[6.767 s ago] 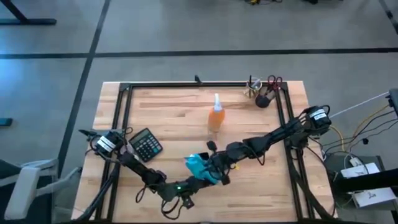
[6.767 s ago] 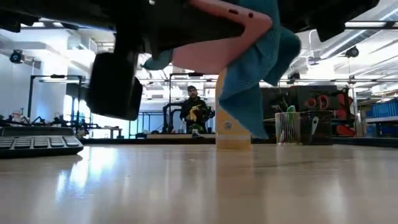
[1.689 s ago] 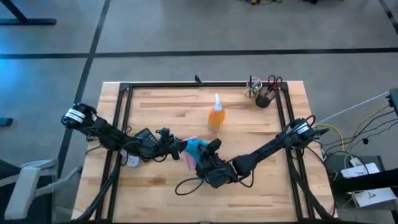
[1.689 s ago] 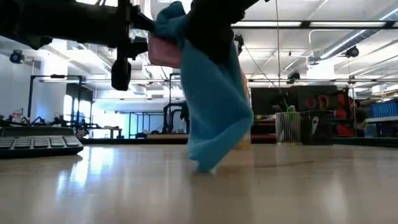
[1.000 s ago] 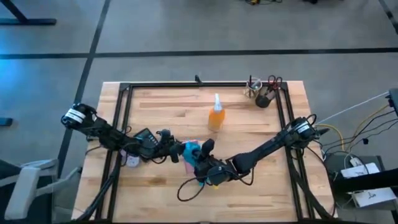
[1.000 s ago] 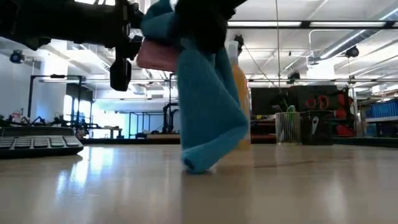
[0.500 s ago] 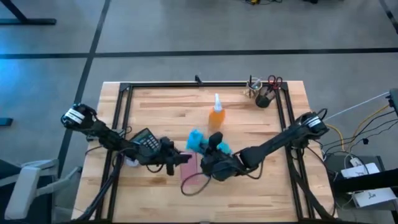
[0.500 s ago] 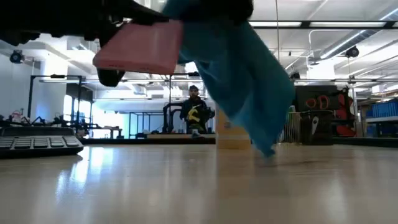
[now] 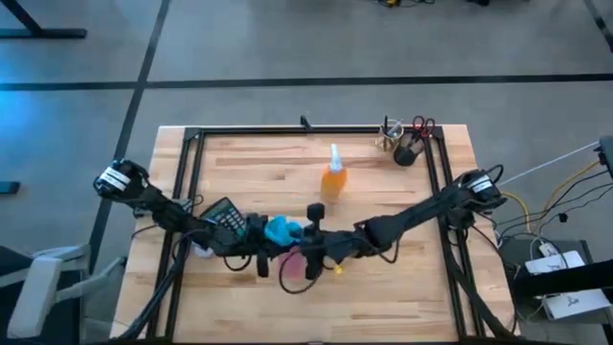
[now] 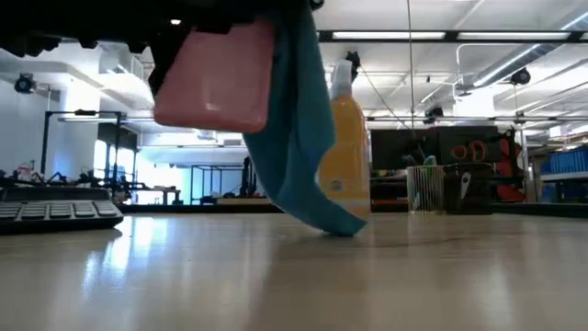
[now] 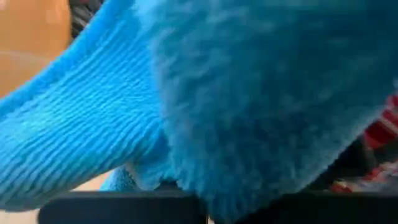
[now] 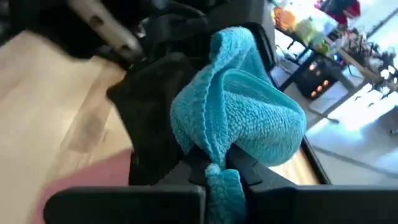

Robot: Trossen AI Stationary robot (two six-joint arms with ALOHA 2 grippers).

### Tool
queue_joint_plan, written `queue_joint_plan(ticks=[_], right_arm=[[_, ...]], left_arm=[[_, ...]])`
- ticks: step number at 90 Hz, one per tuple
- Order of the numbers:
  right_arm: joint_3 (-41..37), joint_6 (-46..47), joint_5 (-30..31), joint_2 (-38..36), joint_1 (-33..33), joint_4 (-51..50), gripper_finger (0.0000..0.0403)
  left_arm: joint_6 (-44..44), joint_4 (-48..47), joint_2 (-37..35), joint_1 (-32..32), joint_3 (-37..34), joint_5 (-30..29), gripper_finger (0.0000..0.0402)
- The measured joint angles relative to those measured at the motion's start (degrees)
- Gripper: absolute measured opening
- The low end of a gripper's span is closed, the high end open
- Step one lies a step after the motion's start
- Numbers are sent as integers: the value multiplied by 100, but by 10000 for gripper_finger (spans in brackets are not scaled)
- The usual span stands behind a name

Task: Apply microfiber cloth
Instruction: Wipe the pink cellphone with the blue microfiber cloth

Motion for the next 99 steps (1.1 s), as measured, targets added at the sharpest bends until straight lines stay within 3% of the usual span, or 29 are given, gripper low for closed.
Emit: queue_joint_plan(ticks=[23, 46, 74, 99], right_arm=[[5, 1319, -150, -446, 17, -222, 0], [7, 2291, -556, -288, -257, -220, 0], [24, 3021, -540, 30, -413, -329, 0], [24, 3124, -82, 19, -102, -870, 0]], left_arm=[[286, 42, -7, 17, -28, -859, 21], [687, 33, -7, 15, -1, -866, 21], [914, -93, -30, -117, -25, -852, 21], [1133, -124, -265, -405, -81, -923, 21]])
